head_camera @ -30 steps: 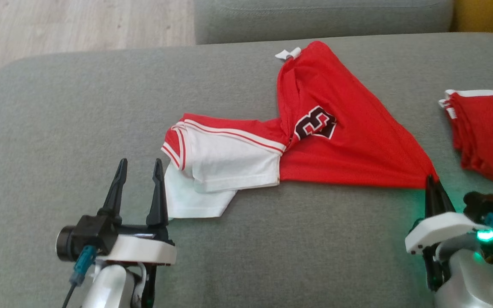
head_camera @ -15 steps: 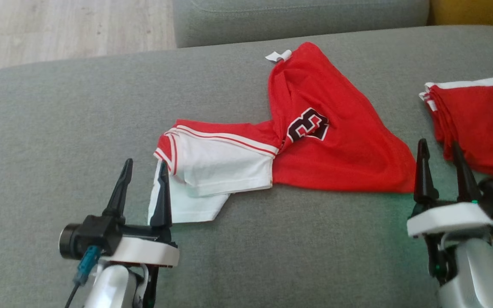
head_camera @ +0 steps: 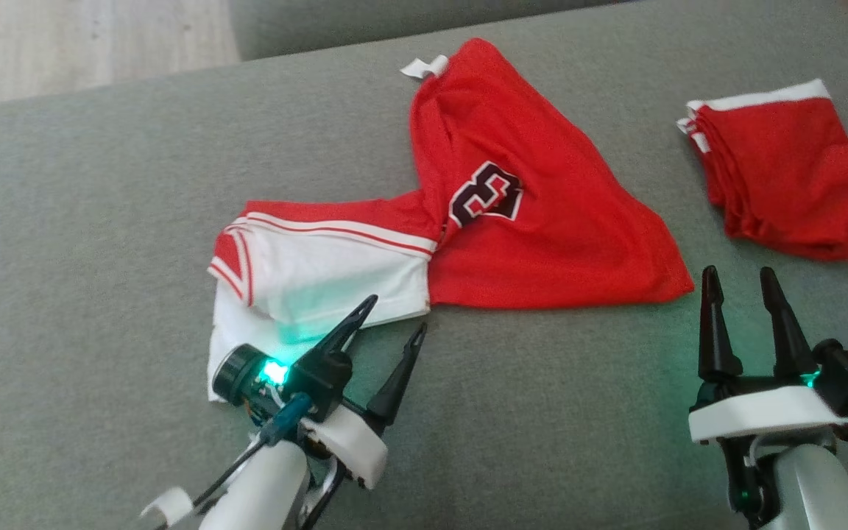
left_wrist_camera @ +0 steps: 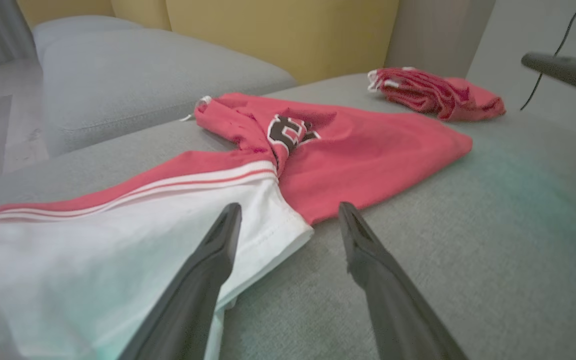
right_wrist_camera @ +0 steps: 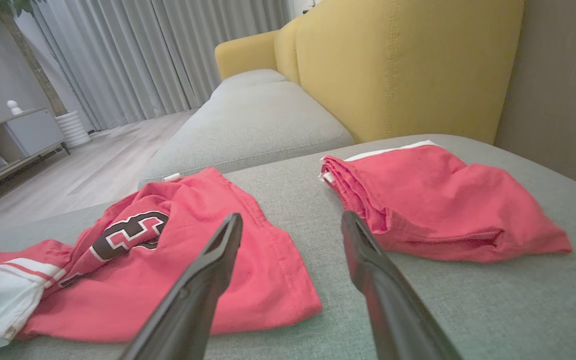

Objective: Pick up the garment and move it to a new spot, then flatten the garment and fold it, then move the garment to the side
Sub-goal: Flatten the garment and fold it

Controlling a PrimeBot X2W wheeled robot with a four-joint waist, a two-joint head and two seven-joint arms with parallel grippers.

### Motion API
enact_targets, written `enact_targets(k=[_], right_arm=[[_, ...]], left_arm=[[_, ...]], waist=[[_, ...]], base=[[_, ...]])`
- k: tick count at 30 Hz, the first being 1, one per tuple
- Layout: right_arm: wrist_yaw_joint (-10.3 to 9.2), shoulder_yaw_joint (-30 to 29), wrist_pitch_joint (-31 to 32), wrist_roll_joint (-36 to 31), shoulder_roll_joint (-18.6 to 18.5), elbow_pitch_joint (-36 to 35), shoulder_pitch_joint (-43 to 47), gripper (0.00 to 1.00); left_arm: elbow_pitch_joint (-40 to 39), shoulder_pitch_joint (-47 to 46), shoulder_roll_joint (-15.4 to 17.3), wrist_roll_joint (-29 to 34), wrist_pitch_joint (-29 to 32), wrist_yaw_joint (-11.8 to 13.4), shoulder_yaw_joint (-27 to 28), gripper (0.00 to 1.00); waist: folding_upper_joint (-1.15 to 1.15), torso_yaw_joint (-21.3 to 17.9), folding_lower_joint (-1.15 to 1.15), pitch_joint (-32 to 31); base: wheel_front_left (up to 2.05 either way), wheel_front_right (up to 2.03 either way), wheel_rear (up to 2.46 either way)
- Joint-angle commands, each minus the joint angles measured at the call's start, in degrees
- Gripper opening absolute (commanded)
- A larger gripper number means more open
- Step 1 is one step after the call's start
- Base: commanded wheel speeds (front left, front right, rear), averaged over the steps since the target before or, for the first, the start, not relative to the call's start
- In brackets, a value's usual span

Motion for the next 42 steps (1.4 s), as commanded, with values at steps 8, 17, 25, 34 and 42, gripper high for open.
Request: enact_targets(k=[8, 17, 25, 34, 42], right_arm=[[-0.04, 1.4, -0.6, 0.9, -0.3, -1.9, -2.7, 1.00], [-0.04, 1.2, -0.6, 1.1, -0.3, -1.4, -2.9, 1.00], [-0.04, 0.2, -0.6, 0.6, -0.3, -0.8, -2.6, 1.00], [-0.04, 0.2, -0.6, 0.0, -0.3, 0.3, -2.3, 1.00], [-0.04, 1.1, -0.6, 0.5, -0.3, -0.1, -2.8, 1.00]], left_arm=[[6.0, -6.6, 1.9, 3.8, 1.0, 1.3, -0.4, 1.00], [11.0, -9.2, 1.7, 3.8, -1.5, 1.9, -1.1, 1.00], [12.3, -9.7, 1.0, 2.1, -2.2, 1.5, -1.7, 0.00], [7.2, -10.7, 2.9, 1.4, -1.7, 1.6, -1.3, 0.00], [-3.3, -18.9, 11.4, 2.2, 6.3, 0.2, -1.1, 0.00]], waist=[[0.00, -3.8, 0.00, 2.6], [0.00, -5.7, 0.00, 3.1], [0.00, -5.2, 0.00, 2.2], [0.00, -4.2, 0.00, 0.4], [0.00, -4.8, 0.00, 1.1]], base=[[0.00, 0.00, 0.00], [0.00, 0.00, 0.00], [0.00, 0.00, 0.00], [0.00, 0.00, 0.00], [0.00, 0.00, 0.00]])
